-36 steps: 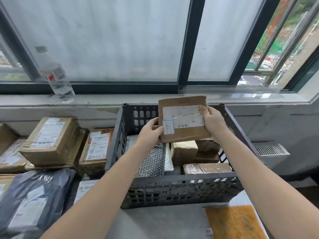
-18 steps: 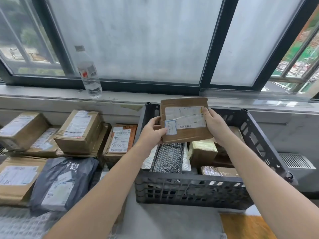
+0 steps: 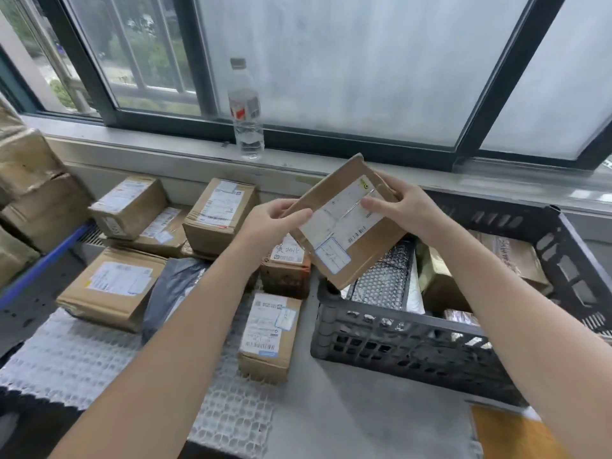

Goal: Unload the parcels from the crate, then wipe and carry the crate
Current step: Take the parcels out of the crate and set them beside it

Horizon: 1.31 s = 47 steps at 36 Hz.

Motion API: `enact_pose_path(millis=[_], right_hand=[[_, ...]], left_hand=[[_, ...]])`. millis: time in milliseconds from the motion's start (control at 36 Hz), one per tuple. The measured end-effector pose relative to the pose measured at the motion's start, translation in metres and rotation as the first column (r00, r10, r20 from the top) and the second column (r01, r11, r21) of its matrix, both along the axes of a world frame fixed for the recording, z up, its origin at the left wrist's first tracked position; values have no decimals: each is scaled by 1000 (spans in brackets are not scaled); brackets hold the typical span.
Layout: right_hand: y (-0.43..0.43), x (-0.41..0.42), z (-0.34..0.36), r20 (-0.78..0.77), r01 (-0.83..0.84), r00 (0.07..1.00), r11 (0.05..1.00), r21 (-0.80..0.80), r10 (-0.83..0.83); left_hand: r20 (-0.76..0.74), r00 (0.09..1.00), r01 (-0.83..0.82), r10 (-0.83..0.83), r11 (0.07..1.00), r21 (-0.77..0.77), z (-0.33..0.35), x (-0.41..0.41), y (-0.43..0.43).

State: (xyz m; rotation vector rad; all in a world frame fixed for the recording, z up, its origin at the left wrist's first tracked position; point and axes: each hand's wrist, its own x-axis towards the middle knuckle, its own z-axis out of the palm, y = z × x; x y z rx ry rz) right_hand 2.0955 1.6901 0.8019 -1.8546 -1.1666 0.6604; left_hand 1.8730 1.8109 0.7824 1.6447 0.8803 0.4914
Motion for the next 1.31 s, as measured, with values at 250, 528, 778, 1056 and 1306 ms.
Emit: enact_pose_path(millis=[250,528,778,1056,1306], right_hand=[[38,-58,49,276,-21,961,999,25,13],[79,-138,1,385,181,913,980,-85,-135],[61,-211,-91,77,266,964,897,-353,-256],[34,-217,-150,35,382,910,800,-462,-414],[31,-222,-177,154,381,923,783,-492,-352]], left_hand=[[5,992,120,-123,977,176,32,-43,42],[114,991,80,-70,993,-83,-28,-89,80],[-71,995,-97,72,877,-470,-115,-108,68],[-469,841,187,-270,958,-218,-142,-99,38],[-578,733,295,-359,933,-205,-137,-89,25]])
